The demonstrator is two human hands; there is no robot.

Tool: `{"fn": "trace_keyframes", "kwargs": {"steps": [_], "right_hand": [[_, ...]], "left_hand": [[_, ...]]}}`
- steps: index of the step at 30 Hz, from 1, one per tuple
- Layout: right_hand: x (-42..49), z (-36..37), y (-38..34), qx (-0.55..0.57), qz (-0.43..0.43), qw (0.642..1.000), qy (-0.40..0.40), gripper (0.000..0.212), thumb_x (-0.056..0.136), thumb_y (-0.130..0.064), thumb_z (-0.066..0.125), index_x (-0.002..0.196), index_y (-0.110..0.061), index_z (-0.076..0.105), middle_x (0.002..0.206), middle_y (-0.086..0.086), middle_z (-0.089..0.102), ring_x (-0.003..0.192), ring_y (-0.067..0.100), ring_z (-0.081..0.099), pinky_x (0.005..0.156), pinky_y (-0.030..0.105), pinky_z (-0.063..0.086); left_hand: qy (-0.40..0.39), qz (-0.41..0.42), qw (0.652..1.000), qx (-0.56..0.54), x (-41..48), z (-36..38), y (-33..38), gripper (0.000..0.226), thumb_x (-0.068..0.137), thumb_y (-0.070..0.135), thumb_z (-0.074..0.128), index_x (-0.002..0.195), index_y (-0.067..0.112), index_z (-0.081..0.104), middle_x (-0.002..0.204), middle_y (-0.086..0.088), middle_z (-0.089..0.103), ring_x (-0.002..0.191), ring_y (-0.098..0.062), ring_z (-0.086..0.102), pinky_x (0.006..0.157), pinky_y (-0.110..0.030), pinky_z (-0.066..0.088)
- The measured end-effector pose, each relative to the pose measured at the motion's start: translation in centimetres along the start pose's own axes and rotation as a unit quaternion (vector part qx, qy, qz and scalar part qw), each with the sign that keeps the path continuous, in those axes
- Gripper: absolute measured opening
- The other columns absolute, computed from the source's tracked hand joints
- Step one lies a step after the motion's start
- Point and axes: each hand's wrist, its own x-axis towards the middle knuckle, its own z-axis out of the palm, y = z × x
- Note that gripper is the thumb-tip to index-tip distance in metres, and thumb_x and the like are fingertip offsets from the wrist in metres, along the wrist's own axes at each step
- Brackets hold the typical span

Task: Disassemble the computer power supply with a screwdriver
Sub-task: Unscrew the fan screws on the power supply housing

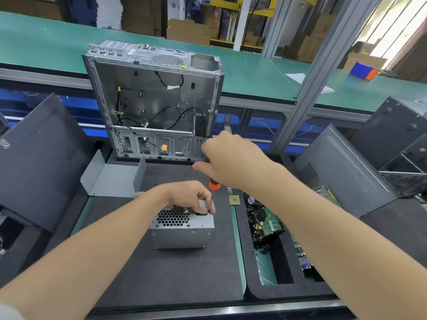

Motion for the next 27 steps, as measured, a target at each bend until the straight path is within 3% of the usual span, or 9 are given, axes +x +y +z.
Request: {"fn": "trace_keyframes", "kwargs": {"steps": [2,5,8,13,17,19,24,27], "right_hand": [[0.2,0.0,0.3,0.053,-0.028,0.998,-0.017,0.026,0.099,-0.035,0.061,0.084,-0.015,0.055,0.076,0.001,0.050,0.074,0.028,0.058,0.050,0.028,0.034],[0.0,-0.6,1.1,0.116,-0.064,0.990,-0.044,0.002,0.089,-0.017,0.065,0.090,-0.016,0.064,0.078,-0.006,0.060,0.081,0.022,0.062,0.061,0.034,0.051],[-0.2,-1.0,1.4,0.147,-0.071,0.985,-0.048,0.009,0.083,-0.013,0.065,0.093,-0.013,0.065,0.070,-0.014,0.056,0.073,0.013,0.057,0.058,0.030,0.046],[-0.4,-1.3,2.1,0.164,-0.065,0.984,-0.019,0.005,0.084,-0.014,0.065,0.089,-0.015,0.064,0.068,-0.013,0.058,0.075,0.015,0.059,0.070,0.040,0.056],[-0.5,-1.4,2.5,0.170,-0.058,0.984,-0.012,0.005,0.085,-0.017,0.066,0.089,-0.014,0.065,0.070,-0.014,0.058,0.081,0.016,0.061,0.071,0.042,0.057],[-0.5,-1.4,2.6,0.170,-0.056,0.984,-0.013,0.005,0.085,-0.017,0.066,0.089,-0.014,0.065,0.071,-0.014,0.059,0.080,0.016,0.061,0.071,0.042,0.057],[-0.5,-0.9,2.4,0.177,-0.050,0.983,-0.018,0.005,0.085,-0.017,0.066,0.090,-0.014,0.066,0.072,-0.011,0.062,0.076,0.014,0.062,0.070,0.040,0.057],[-0.5,-0.7,2.2,0.178,-0.052,0.982,-0.018,0.005,0.085,-0.016,0.066,0.090,-0.014,0.065,0.070,-0.012,0.061,0.077,0.017,0.063,0.068,0.039,0.056]], "left_hand": [[-0.005,0.003,1.000,-0.013,-0.2,-0.1,0.1,0.019,0.094,0.002,0.069,0.103,0.014,0.079,0.079,0.016,0.070,0.067,-0.008,0.056,0.063,-0.020,0.048],[-0.014,0.012,0.999,-0.026,-0.3,0.0,0.1,0.023,0.092,-0.001,0.068,0.103,0.016,0.078,0.084,0.009,0.070,0.071,-0.013,0.056,0.063,-0.023,0.048],[-0.021,0.015,0.999,-0.030,-0.2,-0.1,0.0,0.023,0.092,-0.001,0.068,0.103,0.017,0.078,0.089,0.009,0.073,0.077,-0.017,0.057,0.067,-0.027,0.049],[-0.022,0.010,0.999,-0.038,-0.1,-0.2,-0.1,0.021,0.093,0.002,0.069,0.102,0.019,0.078,0.093,0.017,0.074,0.080,-0.020,0.057,0.071,-0.031,0.048],[-0.025,0.005,0.999,-0.035,-0.1,-0.2,0.1,0.021,0.094,0.002,0.068,0.099,0.020,0.078,0.097,0.021,0.074,0.076,0.004,0.065,0.067,-0.011,0.048],[-0.022,0.004,0.999,-0.028,-0.2,-0.2,0.3,0.019,0.096,0.003,0.067,0.100,0.019,0.077,0.091,0.024,0.073,0.074,0.008,0.064,0.065,-0.007,0.046],[0.003,-0.010,1.000,-0.021,0.0,0.1,0.3,0.026,0.094,0.002,0.067,0.092,0.025,0.077,0.093,0.011,0.074,0.077,-0.008,0.061,0.072,-0.023,0.048],[0.009,-0.015,1.000,-0.010,0.2,0.1,0.4,0.027,0.094,0.000,0.066,0.092,0.025,0.076,0.095,0.008,0.074,0.082,-0.008,0.062,0.078,-0.026,0.048]]}}
